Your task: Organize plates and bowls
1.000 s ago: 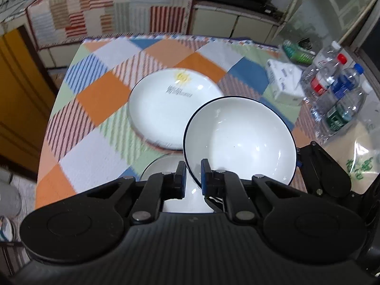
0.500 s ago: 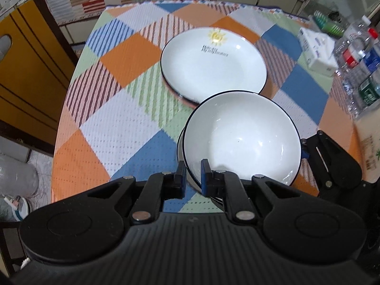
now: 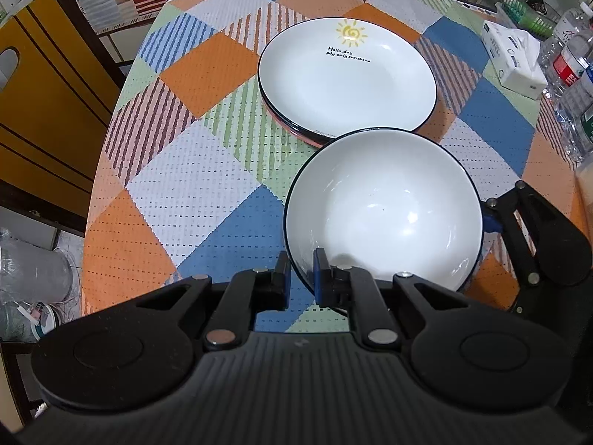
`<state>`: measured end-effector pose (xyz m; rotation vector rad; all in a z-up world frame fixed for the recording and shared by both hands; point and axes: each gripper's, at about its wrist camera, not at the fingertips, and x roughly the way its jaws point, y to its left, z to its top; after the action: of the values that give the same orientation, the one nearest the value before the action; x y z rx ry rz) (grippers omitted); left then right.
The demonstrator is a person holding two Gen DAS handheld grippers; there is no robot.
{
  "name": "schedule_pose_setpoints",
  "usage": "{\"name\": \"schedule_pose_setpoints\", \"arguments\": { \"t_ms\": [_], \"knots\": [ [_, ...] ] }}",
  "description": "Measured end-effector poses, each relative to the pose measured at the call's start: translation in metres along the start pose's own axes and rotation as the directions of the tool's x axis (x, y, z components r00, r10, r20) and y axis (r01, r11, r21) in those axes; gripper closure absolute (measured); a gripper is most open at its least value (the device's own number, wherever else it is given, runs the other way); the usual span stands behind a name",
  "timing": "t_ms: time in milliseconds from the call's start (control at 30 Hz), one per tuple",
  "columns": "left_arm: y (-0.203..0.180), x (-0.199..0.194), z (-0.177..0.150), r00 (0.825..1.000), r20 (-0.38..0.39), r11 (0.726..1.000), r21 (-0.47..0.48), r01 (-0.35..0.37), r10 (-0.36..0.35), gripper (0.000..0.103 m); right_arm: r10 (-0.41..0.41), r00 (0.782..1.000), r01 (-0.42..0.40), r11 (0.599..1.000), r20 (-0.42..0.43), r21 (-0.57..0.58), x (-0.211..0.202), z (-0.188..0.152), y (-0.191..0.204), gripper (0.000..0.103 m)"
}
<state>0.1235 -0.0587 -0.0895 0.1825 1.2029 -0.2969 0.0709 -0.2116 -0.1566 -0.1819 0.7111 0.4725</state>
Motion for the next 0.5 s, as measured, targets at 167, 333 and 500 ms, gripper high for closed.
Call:
{"name": "schedule_pose_setpoints", "arguments": {
  "t_ms": [167,333,500],
  "knots": [
    [-0.006,0.002,0.0,0.999,0.023,0.999,0.026,-0.036,0.035,0.093,-0.007,1.0,0.007,1.0,-0.023,0.005,0.0,0.004,0.0,0.005],
    [-0.008,0.009,-0.001,0.998,0.02,0.998,0.029,-0.055,0.054,0.091,-0.018,0.998,0.017,1.0,-0.062,-0.025,-0.001,0.006,0.003,0.005],
    [-0.008,0.011,-0.004,0.999,0.029,0.999,0.02,-0.044,0.043,0.089,0.003,0.999,-0.004,1.0,-0.048,-0.014,-0.007,0.003,-0.002,0.007]
  ]
}}
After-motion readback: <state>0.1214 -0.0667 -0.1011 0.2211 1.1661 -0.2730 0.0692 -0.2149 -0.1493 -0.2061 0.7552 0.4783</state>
